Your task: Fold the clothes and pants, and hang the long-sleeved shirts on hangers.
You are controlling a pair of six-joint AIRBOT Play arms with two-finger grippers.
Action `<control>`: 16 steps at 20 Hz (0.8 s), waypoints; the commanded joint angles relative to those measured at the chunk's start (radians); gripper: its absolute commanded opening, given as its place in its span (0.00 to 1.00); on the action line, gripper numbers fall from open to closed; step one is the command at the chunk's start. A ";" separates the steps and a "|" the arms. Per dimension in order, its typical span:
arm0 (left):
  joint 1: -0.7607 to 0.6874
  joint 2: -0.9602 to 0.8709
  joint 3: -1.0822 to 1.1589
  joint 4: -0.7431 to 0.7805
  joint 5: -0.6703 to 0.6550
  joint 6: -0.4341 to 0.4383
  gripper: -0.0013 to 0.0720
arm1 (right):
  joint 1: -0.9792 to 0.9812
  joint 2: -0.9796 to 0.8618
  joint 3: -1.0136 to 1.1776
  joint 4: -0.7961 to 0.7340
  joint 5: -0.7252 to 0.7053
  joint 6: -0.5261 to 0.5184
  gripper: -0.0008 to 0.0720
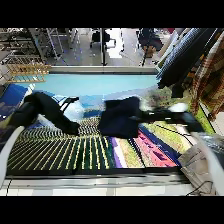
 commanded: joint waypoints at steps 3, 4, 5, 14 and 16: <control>-0.001 0.201 -0.008 0.088 0.114 0.014 0.04 | -0.668 0.377 -0.056 -0.155 0.292 0.076 0.03; -0.001 0.218 -0.008 0.088 0.114 0.014 0.04 | -0.829 0.410 -0.056 -0.166 0.342 0.069 0.03; -0.001 0.228 -0.008 0.088 0.112 0.014 0.04 | -1.001 0.429 -0.053 -0.174 0.391 0.051 0.03; 0.003 0.221 -0.008 0.125 0.048 0.063 0.04 | -1.455 0.380 -0.054 -0.815 0.435 0.098 0.03; 0.003 0.212 -0.008 0.117 0.015 0.062 0.04 | -1.458 0.328 -0.054 -0.871 0.378 0.098 0.05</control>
